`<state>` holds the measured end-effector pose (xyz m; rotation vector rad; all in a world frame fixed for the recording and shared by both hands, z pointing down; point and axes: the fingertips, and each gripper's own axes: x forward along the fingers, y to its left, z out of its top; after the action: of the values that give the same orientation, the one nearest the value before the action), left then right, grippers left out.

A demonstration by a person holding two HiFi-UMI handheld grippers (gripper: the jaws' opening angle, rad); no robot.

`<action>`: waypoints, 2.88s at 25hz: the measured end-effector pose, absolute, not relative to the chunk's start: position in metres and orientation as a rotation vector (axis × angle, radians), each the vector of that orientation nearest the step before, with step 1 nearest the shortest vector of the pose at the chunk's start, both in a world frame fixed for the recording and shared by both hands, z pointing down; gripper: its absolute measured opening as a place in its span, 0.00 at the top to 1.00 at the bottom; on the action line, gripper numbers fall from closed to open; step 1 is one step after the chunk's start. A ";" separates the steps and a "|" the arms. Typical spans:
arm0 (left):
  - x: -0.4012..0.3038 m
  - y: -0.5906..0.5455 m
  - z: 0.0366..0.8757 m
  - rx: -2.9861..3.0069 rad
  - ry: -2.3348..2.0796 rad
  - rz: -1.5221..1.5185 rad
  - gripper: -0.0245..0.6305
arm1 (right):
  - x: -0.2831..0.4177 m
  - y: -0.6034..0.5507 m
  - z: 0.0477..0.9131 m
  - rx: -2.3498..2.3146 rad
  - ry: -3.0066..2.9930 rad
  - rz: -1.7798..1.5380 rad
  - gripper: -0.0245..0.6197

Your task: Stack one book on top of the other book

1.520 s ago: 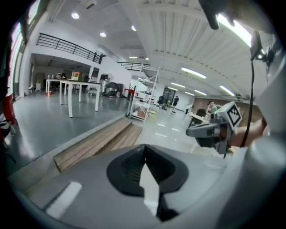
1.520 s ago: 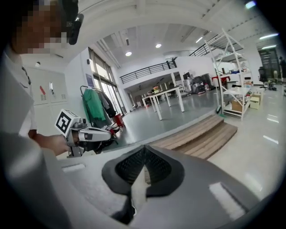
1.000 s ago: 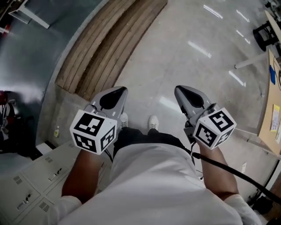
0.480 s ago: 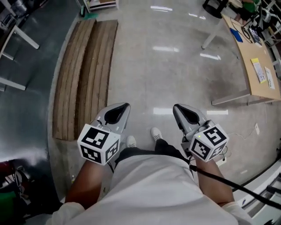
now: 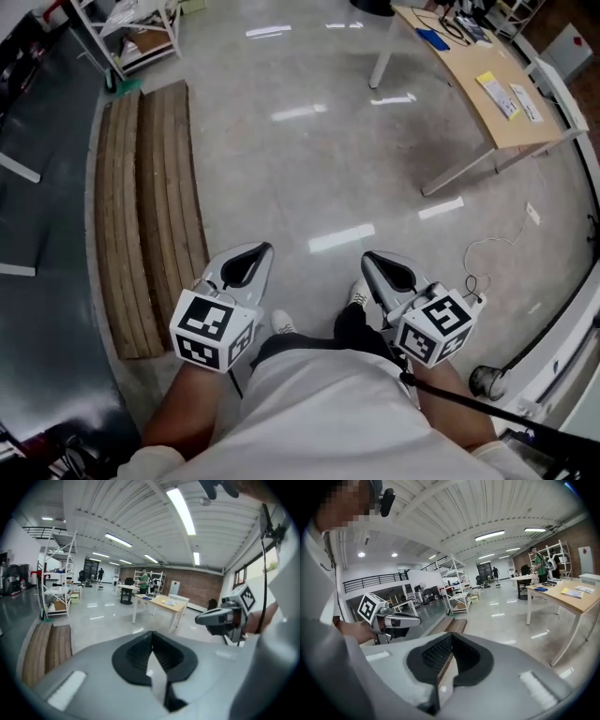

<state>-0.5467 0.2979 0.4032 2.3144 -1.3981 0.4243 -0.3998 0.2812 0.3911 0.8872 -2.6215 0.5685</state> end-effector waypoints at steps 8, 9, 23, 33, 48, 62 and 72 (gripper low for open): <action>-0.495 0.279 0.401 2.402 -1.271 0.456 0.96 | -0.360 0.275 0.384 0.998 -2.615 0.571 0.96; -0.483 0.275 0.402 2.414 -1.257 0.461 0.96 | -0.350 0.271 0.385 1.012 -2.617 0.571 0.96; -0.300 0.187 0.386 2.584 -1.113 0.543 0.96 | -0.178 0.186 0.376 1.232 -2.649 0.555 0.96; -0.156 0.157 0.383 2.703 -0.822 0.603 0.96 | -0.003 0.179 0.378 1.657 -2.488 0.617 0.96; -0.025 0.110 0.406 2.784 -0.424 0.711 0.96 | 0.102 0.202 0.413 2.041 -2.204 0.817 0.96; 0.052 -0.064 0.419 2.723 -0.439 0.663 0.96 | 0.183 0.036 0.413 1.964 -2.113 0.851 0.96; 0.106 -0.160 0.406 2.742 -0.385 0.619 0.96 | 0.228 -0.067 0.389 1.941 -2.088 0.769 0.96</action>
<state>0.1065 -0.1597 0.4059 2.7418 -0.3848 0.6188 0.2276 -0.0673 0.3886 1.9406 -2.0884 0.7690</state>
